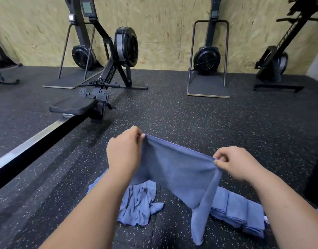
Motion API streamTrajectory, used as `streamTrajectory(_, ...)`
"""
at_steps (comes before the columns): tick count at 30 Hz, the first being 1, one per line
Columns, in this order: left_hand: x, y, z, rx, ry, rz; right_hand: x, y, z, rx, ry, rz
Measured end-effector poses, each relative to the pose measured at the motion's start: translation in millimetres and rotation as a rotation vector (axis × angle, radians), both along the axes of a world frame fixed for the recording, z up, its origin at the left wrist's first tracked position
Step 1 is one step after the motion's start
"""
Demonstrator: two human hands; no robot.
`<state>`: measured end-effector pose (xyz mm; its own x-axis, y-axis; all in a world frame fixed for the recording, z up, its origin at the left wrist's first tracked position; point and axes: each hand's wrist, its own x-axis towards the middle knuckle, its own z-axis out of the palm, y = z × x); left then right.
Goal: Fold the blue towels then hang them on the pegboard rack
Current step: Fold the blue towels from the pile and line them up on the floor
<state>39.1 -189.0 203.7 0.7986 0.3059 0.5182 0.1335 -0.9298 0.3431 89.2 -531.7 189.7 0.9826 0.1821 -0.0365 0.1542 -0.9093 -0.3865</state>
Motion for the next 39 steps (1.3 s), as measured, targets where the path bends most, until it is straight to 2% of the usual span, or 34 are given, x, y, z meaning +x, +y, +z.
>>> streamTrajectory(2, 4, 1, -6, -0.034, 0.065, -0.011, 0, 0, -1, 0.072, -0.034, -0.026)
streamTrajectory(5, 7, -10, -13, -0.222, 0.131, -0.121, -4, 11, 4, 0.192, -0.102, 0.008)
streamTrajectory(10, 1, -59, -12, -0.454, 0.187, -0.503, -18, 46, 17, 0.318, -0.2, 0.167)
streamTrajectory(13, -2, -86, -10, -0.464, 0.189, -0.606, -24, 61, 22, 0.373, -0.211, 0.249)
streamTrajectory(17, -1, -93, -12, -0.43, 0.212, -0.577, -26, 60, 21, 0.449, -0.188, 0.246)
streamTrajectory(21, 1, -90, -12, -0.456, 0.18, -0.52, -18, 49, 17, 0.349, -0.113, 0.245)
streamTrajectory(24, 4, -85, -9, -0.557, 0.09, -0.444, -12, 38, 14, 0.303, -0.03, 0.243)
streamTrajectory(34, 2, -78, -1, -0.942, -0.159, -0.333, 1, 19, 8, 0.086, -0.078, 0.146)
streamTrajectory(39, 2, -73, -1, -0.925, -0.208, -0.234, -2, 32, -8, -0.145, 0.051, 0.212)
